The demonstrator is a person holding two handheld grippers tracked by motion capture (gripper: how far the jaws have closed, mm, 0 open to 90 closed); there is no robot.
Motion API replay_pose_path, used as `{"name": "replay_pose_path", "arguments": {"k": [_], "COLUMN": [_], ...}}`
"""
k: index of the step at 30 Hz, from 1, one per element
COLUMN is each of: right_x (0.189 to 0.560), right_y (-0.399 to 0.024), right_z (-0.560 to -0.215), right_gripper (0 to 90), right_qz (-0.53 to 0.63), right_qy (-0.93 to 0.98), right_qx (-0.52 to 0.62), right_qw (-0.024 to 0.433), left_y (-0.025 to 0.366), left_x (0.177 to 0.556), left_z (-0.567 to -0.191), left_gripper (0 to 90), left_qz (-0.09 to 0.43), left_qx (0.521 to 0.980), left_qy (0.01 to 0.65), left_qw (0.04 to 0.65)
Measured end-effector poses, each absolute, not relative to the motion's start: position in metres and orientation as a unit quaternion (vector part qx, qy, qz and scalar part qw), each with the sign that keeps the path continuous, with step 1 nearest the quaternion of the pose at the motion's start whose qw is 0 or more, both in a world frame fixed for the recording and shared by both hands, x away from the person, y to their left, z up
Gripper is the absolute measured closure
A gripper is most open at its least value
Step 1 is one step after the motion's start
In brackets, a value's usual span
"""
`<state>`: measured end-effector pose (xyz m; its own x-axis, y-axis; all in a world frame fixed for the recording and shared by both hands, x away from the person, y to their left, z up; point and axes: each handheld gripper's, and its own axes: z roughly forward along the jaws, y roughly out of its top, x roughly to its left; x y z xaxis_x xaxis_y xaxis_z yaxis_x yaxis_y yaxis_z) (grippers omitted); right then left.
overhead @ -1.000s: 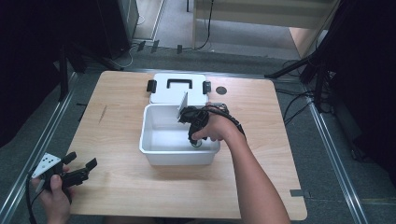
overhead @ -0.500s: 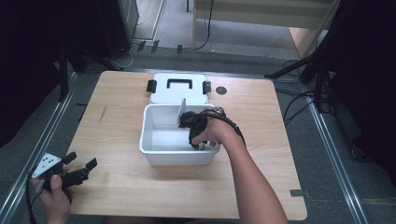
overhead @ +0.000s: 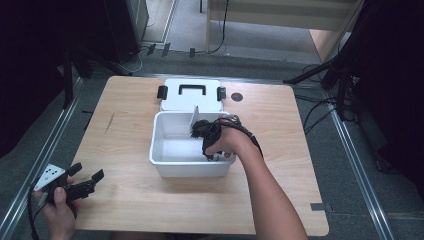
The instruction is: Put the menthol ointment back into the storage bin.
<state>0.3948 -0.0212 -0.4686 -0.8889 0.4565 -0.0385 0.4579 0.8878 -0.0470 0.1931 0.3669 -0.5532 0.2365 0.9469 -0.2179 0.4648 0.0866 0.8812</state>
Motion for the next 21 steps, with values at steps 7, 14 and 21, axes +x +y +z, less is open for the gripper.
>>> {"name": "replay_pose_path", "arguments": {"k": [7,14,21], "right_x": [0.394,0.389,0.391], "right_y": [-0.025,-0.026,-0.031], "right_z": [-0.454,-0.439,-0.415], "right_gripper": [40.7,33.4,28.8], "right_qz": [-0.013,-0.015,0.001], "right_qy": [0.97,0.972,0.968], "right_qx": [0.242,0.232,0.246], "right_qw": [0.016,0.024,0.045], "left_y": [0.367,0.367,0.367], "left_x": [0.193,0.193,0.193], "left_z": [-0.553,-0.553,-0.553], "left_gripper": [8.3,8.3,8.3], "left_qz": [0.254,0.254,0.254], "left_qx": [0.627,0.627,0.626], "left_qy": [0.563,0.563,0.563], "left_qw": [0.475,0.475,0.476]}}
